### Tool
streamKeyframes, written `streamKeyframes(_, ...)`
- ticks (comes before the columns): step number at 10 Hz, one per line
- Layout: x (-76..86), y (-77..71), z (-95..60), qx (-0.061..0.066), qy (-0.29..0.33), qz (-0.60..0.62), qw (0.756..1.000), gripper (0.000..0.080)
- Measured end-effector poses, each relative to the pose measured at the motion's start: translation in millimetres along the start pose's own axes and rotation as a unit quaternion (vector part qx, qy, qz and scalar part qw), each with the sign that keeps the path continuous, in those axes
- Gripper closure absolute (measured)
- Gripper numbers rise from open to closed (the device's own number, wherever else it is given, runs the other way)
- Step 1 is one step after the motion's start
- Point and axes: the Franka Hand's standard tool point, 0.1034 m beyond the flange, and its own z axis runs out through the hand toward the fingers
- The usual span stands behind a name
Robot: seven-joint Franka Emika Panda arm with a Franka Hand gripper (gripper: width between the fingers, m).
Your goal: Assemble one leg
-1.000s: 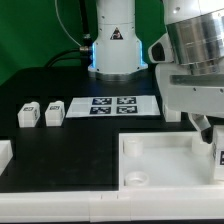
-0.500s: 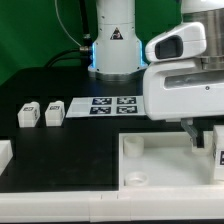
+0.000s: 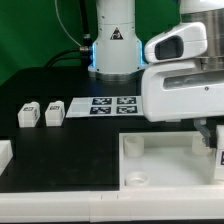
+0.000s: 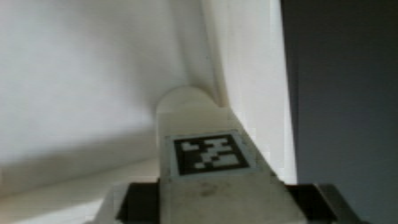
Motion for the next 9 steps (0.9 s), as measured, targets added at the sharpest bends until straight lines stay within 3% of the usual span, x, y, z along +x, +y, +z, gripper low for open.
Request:
streamKeyframes(3, -1.7, 0.5, 2.1, 0.013, 0.025, 0.238, 0.971, 0.0497)
streamKeyframes(5, -3.5, -0.5, 3.3, 0.036, 0.018, 0.411, 0.911, 0.0499)
streamKeyframes(7, -4.6, -1.1, 3.4, 0.043, 0.021, 0.477, 0.878, 0.0499)
streamKeyframes(9, -5.7, -2.6, 3.8, 0.051, 0.011, 0.565, 0.823, 0.0499)
